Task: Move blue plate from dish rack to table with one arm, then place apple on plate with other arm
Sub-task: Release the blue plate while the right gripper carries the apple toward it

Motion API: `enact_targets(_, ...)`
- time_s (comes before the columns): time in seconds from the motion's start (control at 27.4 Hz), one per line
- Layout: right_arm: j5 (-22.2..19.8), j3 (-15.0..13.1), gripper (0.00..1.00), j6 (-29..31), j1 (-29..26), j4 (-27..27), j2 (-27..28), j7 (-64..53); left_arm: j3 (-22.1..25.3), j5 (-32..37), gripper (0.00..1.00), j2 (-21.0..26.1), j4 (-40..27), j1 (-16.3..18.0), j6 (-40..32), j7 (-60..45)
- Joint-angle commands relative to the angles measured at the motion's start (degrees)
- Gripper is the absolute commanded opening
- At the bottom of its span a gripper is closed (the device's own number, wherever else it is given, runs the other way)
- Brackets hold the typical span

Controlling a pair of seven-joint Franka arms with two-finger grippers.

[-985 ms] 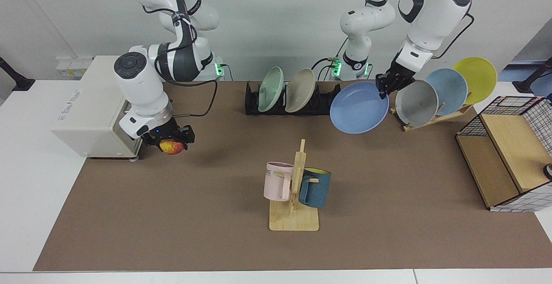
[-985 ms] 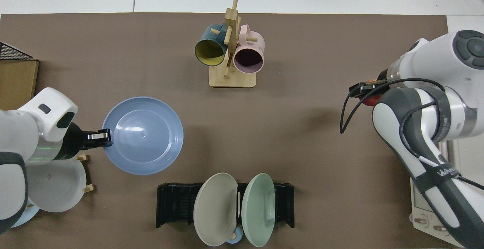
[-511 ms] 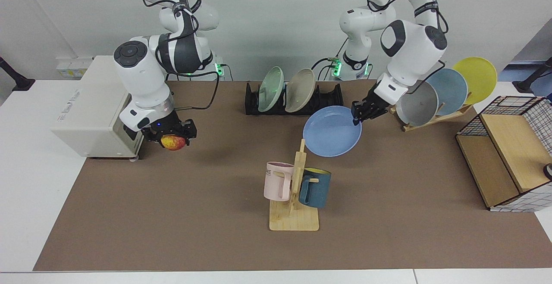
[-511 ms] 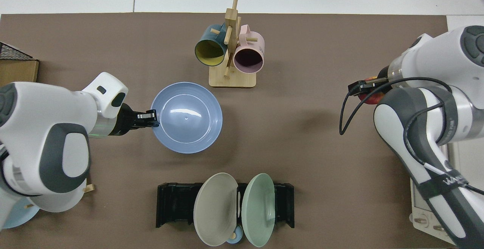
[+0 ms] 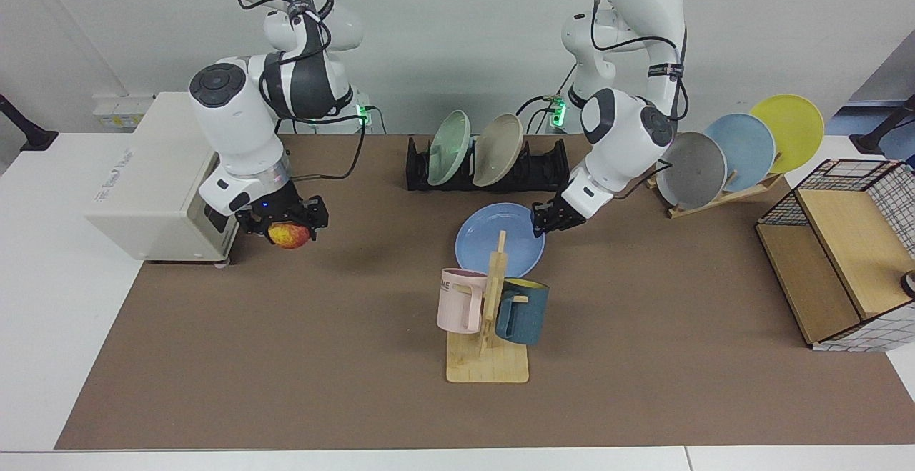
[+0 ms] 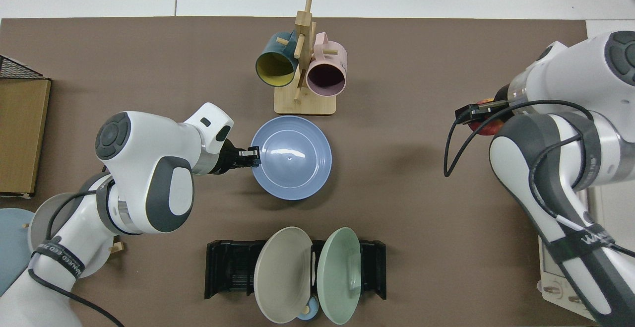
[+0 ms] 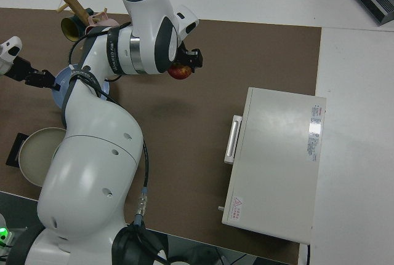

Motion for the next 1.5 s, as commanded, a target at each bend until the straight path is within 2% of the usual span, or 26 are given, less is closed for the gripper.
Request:
enact_targets(0.0, 0.9, 0.1, 0.0, -0.5, 0.5, 0.3, -0.5, 0.5, 0.0, -1.4, 0.0, -0.5, -1.3, -1.6, 0.8, 0.9)
enact_targets(0.44, 0.7, 0.2, 0.0, 0.2, 1.1, 0.4, -0.2, 2.0, 0.0, -1.3, 0.0, -0.6, -3.2, -3.7, 2.0, 1.9)
enact_targets(0.58, 0.7, 0.2, 0.0, 0.1, 4.3, 0.4, -0.2, 6.5, 0.0, -1.3, 0.0, -0.5, -3.9, -3.7, 2.2, 3.0)
enact_targets(0.91, 1.1, 0.2, 0.0, 0.0, 6.9, 0.4, -0.5, 12.3, 0.0, -1.3, 0.0, 0.0, -4.6, -3.8, 3.1, 4.5)
enact_targets(1.06, 1.2, 0.2, 0.0, -0.2, 8.6, 0.4, -0.5, 12.5, 0.0, -1.2, 0.0, 2.7, -4.7, -4.9, 4.5, 4.4)
enact_targets(1.2, 1.2, 0.1, 0.0, -0.3, 9.8, 0.4, -0.5, 15.0, 0.0, -1.2, 0.0, 3.1, -4.4, -5.1, 6.2, 3.7)
enact_targets(1.28, 1.2, 0.2, 0.0, -0.2, 10.0, 0.4, -0.5, 16.2, 0.0, -1.2, 0.1, 3.1, -4.0, -5.3, 6.1, 3.5)
enact_targets(1.46, 1.2, 0.1, 0.0, 0.1, 11.6, 0.5, -0.4, 18.2, 0.0, -0.4, 0.53, 2.4, -3.5, -5.4, 5.9, 2.8)
